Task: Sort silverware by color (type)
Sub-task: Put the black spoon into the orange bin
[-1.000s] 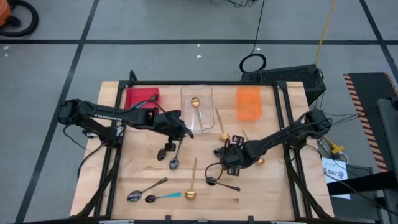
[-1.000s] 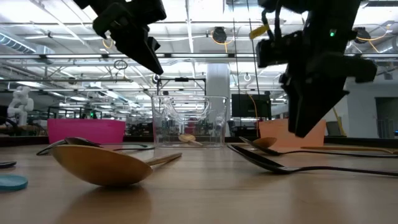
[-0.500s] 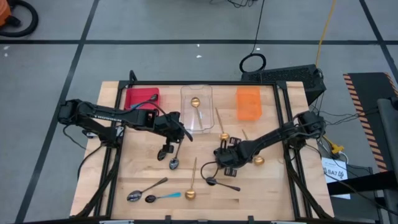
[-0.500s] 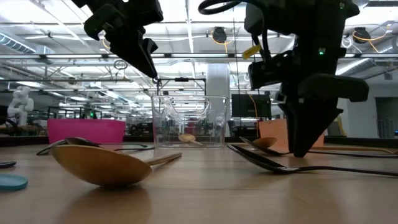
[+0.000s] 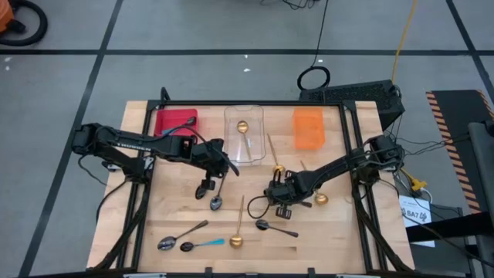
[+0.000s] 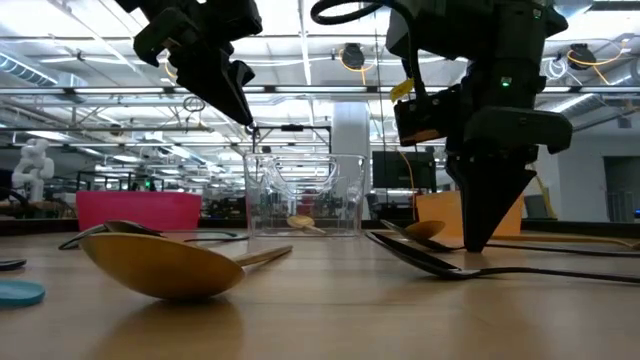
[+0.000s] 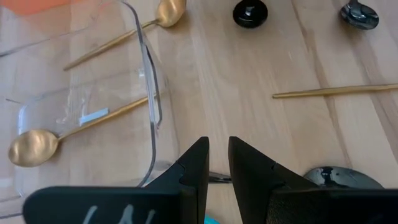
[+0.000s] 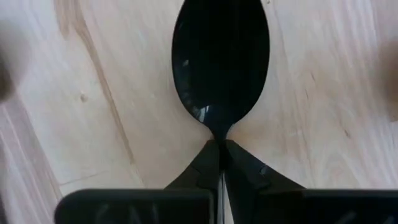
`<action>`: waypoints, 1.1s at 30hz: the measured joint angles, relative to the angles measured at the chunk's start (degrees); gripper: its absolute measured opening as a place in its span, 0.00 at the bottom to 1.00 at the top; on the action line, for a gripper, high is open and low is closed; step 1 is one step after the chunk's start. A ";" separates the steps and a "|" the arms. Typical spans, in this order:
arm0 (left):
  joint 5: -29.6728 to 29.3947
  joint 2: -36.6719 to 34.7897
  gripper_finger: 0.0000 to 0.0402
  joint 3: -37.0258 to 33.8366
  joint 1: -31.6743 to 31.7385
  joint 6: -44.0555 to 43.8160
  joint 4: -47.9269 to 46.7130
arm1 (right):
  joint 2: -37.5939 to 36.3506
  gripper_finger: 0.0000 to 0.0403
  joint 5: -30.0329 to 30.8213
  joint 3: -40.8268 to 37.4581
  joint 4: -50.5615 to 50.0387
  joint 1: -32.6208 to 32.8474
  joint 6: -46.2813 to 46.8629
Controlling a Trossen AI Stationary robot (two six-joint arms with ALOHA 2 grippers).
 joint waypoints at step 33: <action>-12.98 -10.84 0.17 -0.02 13.00 8.88 -1.18 | -24.63 0.00 -0.95 5.86 -5.55 -33.36 -11.37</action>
